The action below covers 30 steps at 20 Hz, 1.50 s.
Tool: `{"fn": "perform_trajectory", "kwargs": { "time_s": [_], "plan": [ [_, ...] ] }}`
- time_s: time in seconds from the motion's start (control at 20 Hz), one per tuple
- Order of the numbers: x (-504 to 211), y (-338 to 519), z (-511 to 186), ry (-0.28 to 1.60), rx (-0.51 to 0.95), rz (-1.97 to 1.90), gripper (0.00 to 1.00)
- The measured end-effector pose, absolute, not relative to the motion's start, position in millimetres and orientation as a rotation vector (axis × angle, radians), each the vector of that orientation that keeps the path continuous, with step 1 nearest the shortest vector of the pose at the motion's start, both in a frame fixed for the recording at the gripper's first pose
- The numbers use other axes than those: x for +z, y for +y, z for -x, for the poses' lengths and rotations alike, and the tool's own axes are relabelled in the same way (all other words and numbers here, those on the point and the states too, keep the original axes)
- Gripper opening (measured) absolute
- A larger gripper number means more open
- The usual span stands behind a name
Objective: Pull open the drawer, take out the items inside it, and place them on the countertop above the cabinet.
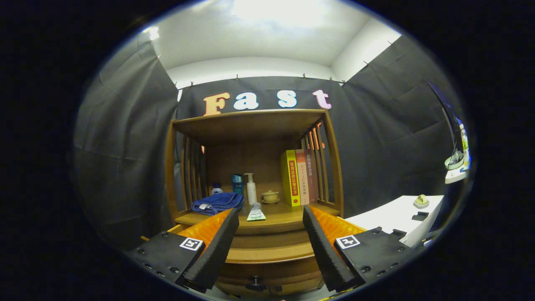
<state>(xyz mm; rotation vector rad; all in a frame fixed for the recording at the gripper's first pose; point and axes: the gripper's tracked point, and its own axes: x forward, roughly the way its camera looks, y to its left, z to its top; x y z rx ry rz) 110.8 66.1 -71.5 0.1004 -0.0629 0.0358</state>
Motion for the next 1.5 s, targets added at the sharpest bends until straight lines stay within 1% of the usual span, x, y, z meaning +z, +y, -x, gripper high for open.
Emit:
{"fn": "perform_trajectory", "kwargs": {
  "time_s": [0.15,0.4,0.75,1.0,1.15,1.5],
  "plan": [
    [-106,64,-113,-0.056,0.013,-0.129,1.0],
    [-156,69,-114,-0.014,0.031,-0.092,0.98],
    [-199,86,-106,-0.008,0.076,-0.091,0.98],
    [-235,95,-108,0.082,0.1,-0.062,0.98],
    [-235,103,-108,0.091,0.13,-0.076,0.98],
    [-236,106,-130,0.186,0.123,-0.07,0.98]
  ]
}}
